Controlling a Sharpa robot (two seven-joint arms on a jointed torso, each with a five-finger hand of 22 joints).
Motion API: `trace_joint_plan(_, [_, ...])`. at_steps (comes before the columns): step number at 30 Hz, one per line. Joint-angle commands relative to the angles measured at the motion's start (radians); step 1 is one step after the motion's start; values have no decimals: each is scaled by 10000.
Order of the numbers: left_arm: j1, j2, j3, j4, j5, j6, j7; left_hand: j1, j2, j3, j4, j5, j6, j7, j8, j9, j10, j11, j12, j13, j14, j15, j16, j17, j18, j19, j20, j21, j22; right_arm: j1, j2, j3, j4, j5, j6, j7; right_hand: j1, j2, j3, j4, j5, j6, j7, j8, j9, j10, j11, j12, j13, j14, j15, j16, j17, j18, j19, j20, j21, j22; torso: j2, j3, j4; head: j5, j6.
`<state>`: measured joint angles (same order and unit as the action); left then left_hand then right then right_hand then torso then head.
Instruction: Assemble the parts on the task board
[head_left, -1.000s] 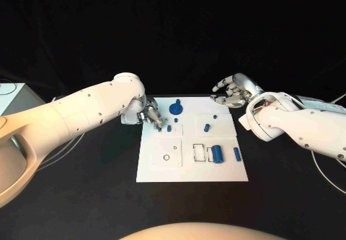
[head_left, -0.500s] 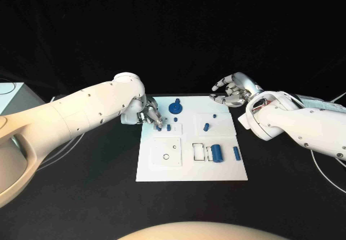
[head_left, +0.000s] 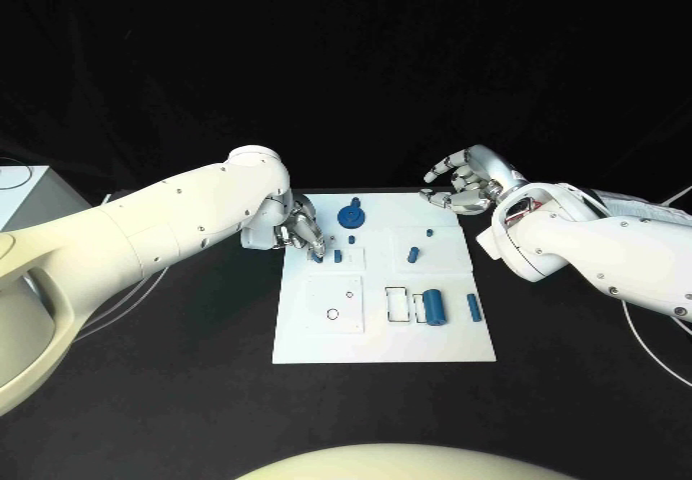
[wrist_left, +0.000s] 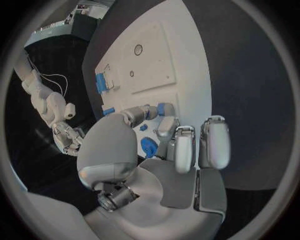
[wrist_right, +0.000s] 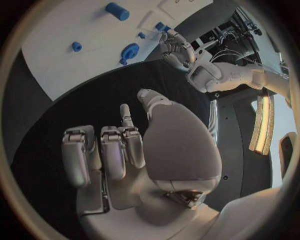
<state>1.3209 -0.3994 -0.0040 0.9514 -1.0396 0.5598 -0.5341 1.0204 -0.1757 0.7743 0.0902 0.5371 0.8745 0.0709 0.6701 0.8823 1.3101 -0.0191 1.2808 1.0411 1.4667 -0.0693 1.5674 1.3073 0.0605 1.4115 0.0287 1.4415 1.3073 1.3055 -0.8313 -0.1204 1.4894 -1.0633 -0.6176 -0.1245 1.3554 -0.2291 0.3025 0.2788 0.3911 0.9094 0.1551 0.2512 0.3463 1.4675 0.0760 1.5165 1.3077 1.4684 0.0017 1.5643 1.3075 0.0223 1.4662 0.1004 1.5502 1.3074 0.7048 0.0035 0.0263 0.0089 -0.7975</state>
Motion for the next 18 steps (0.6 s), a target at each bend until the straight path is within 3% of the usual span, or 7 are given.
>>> trace_joint_plan(1, [-4,10,-2,19,-98,129,109,233,119,1978,-2060,35,170,-126,49,17,35,13,48,-11,1041,-34,34,2635,-9,91,3,31,473,-3,5,2,15,-104,106,51,-4,-43,42,-3,34,-67,-16,56,15,537,-59,33,2228,1005,-75,31,2559,-148,940,-61,-55,2404,5,-4,5,-14,-2])
trace_joint_plan(18, [-54,88,-42,-62,-214,51,166,261,108,1962,-2051,37,181,-123,27,23,28,17,36,-31,1041,-30,34,2635,-10,91,5,32,473,-3,11,2,41,-113,116,53,-4,-43,42,-3,34,-67,-16,56,15,537,-59,33,2228,1005,-75,31,2559,-148,940,-61,-55,2404,11,0,-14,-29,-45])
